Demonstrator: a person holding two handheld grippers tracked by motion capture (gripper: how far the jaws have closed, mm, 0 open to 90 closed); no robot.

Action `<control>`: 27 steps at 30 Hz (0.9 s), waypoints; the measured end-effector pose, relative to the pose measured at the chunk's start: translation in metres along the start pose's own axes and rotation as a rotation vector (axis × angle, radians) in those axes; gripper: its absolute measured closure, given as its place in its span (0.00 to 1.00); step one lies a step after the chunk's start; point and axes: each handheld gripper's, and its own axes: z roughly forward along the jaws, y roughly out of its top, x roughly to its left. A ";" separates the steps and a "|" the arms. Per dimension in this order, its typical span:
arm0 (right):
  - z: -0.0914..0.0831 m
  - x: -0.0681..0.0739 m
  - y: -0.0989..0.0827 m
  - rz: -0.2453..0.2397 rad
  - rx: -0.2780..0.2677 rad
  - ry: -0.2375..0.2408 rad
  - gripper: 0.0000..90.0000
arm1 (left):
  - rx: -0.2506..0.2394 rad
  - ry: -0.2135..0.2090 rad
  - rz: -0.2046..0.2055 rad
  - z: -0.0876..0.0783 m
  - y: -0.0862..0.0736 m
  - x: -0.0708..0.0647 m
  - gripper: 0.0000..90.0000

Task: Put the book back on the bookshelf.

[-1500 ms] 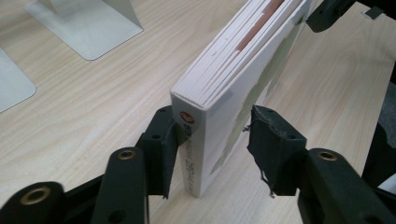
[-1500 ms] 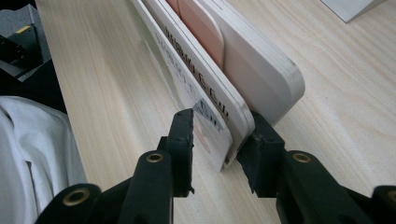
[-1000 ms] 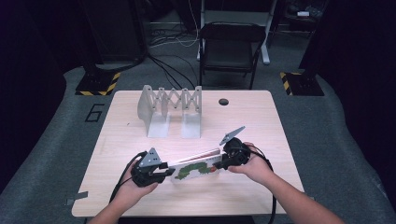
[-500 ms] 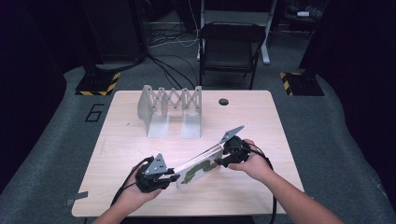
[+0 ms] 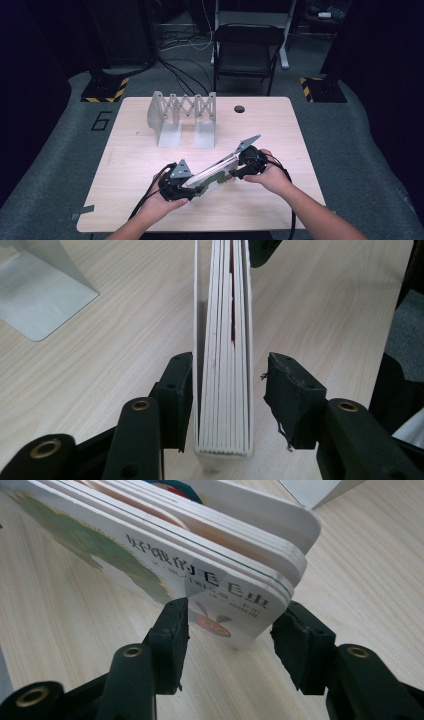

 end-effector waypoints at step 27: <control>0.001 0.002 0.001 -0.001 0.000 0.001 0.54 | 0.049 0.041 0.008 0.014 0.019 -0.003 0.75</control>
